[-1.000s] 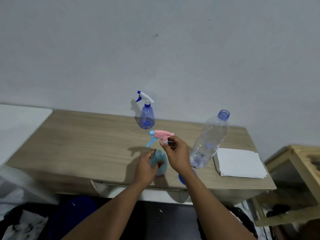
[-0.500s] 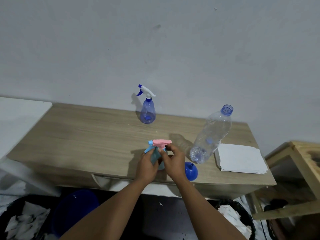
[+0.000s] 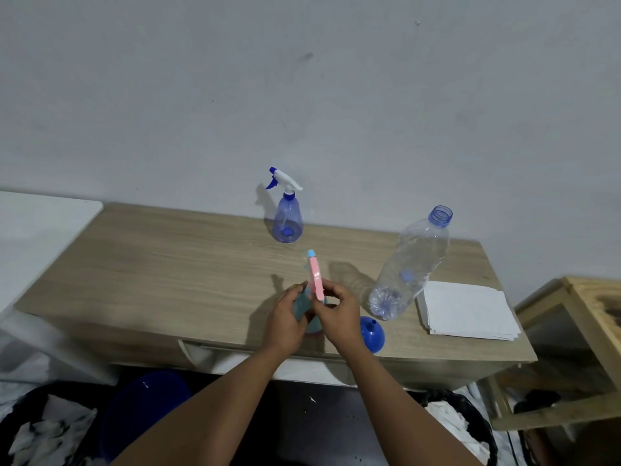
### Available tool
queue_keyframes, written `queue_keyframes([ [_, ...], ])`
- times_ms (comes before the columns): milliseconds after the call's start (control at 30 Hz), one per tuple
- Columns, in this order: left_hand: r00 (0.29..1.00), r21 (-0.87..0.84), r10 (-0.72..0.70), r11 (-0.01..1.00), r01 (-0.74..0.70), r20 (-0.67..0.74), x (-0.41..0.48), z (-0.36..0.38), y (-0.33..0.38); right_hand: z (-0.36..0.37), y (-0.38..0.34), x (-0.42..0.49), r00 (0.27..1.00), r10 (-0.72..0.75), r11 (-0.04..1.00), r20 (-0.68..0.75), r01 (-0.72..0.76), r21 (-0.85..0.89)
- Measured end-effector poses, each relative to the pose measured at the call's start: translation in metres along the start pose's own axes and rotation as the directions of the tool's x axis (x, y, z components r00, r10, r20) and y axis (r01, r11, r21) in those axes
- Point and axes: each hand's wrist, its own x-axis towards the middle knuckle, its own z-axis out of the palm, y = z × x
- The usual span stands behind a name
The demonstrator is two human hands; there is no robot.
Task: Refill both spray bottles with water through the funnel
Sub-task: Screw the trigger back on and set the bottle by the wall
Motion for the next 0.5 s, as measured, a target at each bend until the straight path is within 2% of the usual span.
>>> queue_keyframes([
  [167, 1.0, -0.026, 0.011, 1.0, -0.011, -0.019, -0.001, -0.001, 0.003, -0.006, 0.003, -0.005, 0.996, 0.066, 0.998, -0.059, -0.064, 0.02],
  [267, 1.0, -0.053, 0.009, 0.999, -0.011, -0.023, -0.001, 0.0, 0.002, 0.001, 0.0, -0.007, 0.999, 0.014, 0.998, -0.041, -0.017, -0.065],
  [367, 0.999, -0.059, 0.02, 0.998, -0.021, -0.027, -0.002, -0.001, 0.006, 0.015, -0.001, -0.004, 0.994, 0.011, 0.991, -0.113, -0.025, -0.129],
  [433, 1.0, -0.06, 0.005, 0.998, -0.007, -0.026, -0.002, -0.001, 0.007, 0.017, -0.006, -0.004, 0.982, 0.071, 0.993, -0.173, -0.086, -0.081],
  [500, 1.0, -0.063, 0.002, 0.998, -0.003, -0.025, -0.001, -0.002, 0.006, 0.014, -0.005, -0.006, 0.98, 0.092, 0.994, -0.174, -0.101, -0.044],
])
